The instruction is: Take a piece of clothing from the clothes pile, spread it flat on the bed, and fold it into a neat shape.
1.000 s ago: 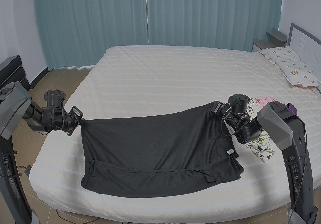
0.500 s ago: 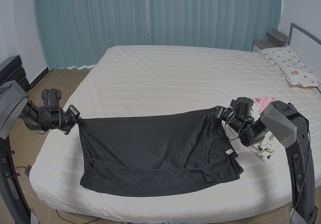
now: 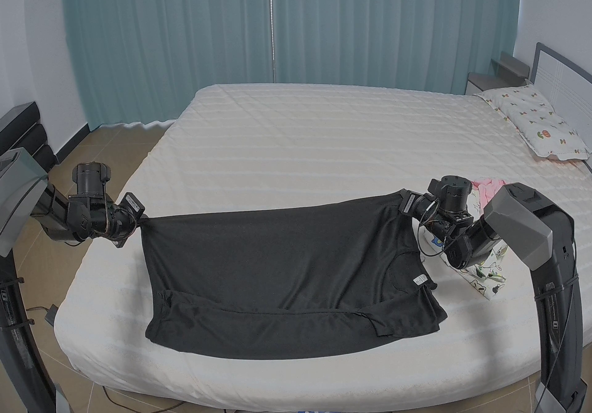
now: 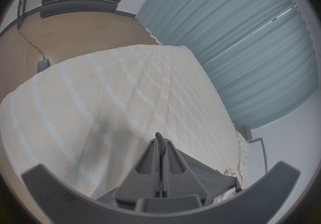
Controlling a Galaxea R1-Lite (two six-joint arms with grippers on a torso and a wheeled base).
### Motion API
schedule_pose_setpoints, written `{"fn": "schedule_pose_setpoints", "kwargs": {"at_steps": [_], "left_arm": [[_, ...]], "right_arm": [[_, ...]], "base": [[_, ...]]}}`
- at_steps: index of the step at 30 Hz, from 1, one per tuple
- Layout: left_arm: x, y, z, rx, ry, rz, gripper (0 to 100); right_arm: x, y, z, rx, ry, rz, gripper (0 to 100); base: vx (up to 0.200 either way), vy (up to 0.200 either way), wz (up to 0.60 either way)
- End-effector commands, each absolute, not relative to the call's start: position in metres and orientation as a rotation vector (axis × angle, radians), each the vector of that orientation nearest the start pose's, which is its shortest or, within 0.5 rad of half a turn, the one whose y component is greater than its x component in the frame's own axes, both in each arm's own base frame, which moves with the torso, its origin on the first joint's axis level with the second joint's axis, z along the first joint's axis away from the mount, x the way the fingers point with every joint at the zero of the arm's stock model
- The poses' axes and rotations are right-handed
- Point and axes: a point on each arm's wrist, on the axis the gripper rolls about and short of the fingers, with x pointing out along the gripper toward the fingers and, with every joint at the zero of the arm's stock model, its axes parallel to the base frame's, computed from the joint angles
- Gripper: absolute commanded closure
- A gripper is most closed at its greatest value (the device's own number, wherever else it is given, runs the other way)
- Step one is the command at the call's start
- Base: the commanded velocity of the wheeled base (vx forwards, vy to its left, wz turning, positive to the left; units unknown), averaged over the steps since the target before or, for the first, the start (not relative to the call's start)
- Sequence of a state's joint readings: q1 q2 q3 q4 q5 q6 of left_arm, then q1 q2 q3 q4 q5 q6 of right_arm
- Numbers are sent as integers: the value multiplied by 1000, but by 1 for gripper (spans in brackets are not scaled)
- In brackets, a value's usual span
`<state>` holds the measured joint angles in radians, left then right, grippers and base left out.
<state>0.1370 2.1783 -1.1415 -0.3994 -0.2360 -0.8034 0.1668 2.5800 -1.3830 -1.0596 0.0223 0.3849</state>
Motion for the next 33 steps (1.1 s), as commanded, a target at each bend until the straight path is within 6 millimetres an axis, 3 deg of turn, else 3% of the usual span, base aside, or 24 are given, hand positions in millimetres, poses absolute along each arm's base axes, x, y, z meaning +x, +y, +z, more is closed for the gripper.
{"fn": "schedule_pose_setpoints", "kwargs": {"at_steps": [1, 18, 26, 33], "left_arm": [[404, 50, 68, -866, 650, 154, 100], [405, 49, 64, -824, 656, 140, 100], [394, 43, 60, -804, 695, 140, 100], [374, 41, 58, -738, 738, 128, 100]], "right_arm": [[472, 82, 16, 370, 194, 160, 100], [455, 78, 18, 382, 156, 159, 100], [429, 72, 25, 383, 215, 161, 100], [401, 65, 15, 382, 288, 188, 100]], "base": [[0, 0, 0], [0, 0, 0], [0, 0, 0], [0, 0, 0]]}}
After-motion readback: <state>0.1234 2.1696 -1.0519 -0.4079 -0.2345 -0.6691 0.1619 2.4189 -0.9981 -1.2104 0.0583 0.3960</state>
